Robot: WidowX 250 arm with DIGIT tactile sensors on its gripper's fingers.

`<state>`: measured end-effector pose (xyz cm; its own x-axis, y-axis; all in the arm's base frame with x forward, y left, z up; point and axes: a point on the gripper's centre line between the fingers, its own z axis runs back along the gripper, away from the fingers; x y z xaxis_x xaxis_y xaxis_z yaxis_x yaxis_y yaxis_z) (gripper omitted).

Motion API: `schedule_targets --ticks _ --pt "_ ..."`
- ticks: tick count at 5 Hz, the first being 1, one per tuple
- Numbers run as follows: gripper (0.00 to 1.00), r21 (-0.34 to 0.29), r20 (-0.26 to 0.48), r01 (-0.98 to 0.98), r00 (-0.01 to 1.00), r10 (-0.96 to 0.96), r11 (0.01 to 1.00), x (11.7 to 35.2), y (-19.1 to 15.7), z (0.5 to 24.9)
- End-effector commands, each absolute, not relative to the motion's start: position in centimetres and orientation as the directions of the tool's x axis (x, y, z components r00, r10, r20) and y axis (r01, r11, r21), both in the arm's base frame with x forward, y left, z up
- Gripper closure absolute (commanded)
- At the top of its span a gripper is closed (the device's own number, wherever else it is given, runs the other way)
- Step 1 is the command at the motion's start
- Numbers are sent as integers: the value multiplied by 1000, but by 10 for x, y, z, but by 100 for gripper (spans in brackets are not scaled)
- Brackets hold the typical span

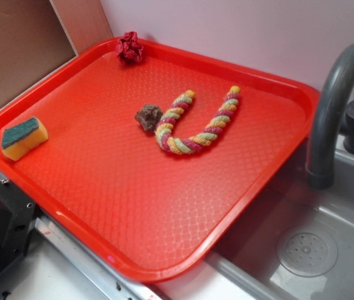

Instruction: Grab the rock.

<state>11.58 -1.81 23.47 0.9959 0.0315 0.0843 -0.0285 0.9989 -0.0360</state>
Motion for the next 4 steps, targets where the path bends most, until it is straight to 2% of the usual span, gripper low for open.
schedule_targets --ticks 1,2,3,4 --pt "0 -36 84 -29 996 31 999 116 -18 235" --pt "0 -3 100 179 979 -178 984 133 -9 213" --pt "0 52 98 416 903 -419 908 153 -7 194" --pt "0 22 162 628 766 -622 778 174 -5 175"
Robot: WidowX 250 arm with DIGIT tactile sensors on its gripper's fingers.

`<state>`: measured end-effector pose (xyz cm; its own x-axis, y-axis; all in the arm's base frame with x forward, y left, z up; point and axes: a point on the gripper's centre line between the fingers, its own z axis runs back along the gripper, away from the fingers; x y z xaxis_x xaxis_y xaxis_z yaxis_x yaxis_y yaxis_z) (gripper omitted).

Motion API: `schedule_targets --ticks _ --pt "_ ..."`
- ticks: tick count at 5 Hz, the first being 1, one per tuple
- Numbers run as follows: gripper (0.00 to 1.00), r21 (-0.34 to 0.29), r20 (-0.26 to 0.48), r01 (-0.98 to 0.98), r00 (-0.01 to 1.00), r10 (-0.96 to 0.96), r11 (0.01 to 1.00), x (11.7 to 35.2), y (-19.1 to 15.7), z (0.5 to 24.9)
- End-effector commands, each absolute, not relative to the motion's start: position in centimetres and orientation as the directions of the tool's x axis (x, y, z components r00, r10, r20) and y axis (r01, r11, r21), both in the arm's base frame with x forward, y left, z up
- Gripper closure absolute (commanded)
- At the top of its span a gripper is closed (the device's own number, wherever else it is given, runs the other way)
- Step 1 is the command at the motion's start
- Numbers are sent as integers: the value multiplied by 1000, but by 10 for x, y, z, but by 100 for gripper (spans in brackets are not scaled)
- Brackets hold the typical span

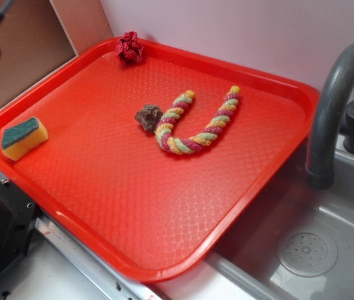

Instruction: Grab the rock.

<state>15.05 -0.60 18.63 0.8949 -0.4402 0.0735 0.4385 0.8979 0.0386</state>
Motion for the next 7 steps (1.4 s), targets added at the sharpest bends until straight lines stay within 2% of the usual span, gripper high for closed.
schedule_targets --ticks 1,2,3,4,5,7 --pt "0 -11 201 801 589 -783 599 191 -5 160" --pt "0 28 140 924 374 -917 381 214 -17 140" --pt "0 84 87 964 246 -965 254 231 -25 127" --pt "0 53 101 982 173 -980 179 250 -31 106" --pt "0 37 37 984 172 -984 173 259 -33 93" --pt "0 -57 46 992 117 -992 115 264 -40 69"
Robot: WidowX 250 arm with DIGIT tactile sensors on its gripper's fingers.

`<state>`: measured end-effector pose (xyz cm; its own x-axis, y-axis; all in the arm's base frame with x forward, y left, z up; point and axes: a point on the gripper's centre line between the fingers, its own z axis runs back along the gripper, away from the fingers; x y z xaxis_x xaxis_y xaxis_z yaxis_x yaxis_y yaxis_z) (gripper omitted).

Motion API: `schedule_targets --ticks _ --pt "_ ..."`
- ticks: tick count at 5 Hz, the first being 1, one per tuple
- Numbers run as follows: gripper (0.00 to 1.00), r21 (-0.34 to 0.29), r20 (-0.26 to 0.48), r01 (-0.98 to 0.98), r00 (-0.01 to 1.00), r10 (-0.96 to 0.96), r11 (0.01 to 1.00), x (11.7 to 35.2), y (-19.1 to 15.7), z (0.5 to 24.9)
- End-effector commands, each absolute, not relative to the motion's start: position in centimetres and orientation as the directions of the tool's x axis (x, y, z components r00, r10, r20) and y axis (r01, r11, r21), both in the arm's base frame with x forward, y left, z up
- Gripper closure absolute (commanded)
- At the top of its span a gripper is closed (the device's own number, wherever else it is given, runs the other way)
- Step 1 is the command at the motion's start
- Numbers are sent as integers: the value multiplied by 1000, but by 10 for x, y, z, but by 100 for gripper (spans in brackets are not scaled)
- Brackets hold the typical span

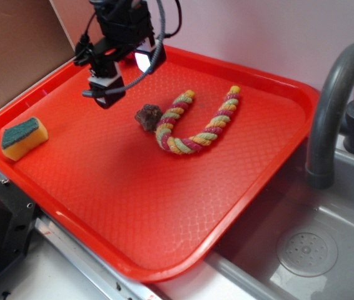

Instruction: Grab the rock.

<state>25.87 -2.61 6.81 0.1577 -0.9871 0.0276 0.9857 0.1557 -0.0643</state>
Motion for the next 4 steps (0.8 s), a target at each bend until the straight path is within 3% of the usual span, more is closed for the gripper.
schedule_targets --ticks 1,4 --pt "0 -91 24 990 112 -993 110 263 -45 54" --pt "0 -152 -29 986 60 -998 64 257 -63 23"
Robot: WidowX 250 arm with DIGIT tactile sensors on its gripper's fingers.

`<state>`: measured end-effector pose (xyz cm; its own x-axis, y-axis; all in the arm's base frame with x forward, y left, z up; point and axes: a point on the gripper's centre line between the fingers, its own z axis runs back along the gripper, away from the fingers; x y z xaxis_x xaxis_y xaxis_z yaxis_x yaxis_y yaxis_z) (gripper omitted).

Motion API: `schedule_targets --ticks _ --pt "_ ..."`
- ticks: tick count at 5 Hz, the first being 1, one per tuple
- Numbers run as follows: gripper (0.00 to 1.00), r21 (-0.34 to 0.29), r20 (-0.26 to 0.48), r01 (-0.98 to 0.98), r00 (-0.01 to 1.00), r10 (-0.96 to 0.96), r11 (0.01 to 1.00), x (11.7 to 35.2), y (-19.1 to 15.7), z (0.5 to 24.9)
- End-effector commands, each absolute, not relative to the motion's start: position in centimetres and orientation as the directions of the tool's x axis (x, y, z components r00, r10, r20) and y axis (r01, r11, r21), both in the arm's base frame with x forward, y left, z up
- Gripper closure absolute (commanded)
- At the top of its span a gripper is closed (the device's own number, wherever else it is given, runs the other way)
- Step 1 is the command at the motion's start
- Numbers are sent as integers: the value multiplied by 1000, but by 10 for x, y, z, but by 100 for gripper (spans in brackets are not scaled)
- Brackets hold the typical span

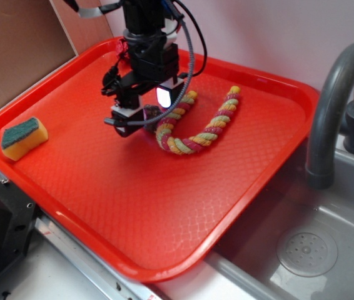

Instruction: Grab the rock.

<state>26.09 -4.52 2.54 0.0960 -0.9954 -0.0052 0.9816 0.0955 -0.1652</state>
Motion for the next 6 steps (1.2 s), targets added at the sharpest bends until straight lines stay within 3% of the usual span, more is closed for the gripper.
schedule_targets --ticks 1,3,4,6 --pt "100 -164 -49 985 49 -998 57 254 -68 16" --pt "100 -167 -72 985 25 -997 37 246 -75 10" --pt "100 -120 -88 971 195 -977 205 252 -63 32" --pt "100 102 -143 751 660 -737 652 255 -18 129"
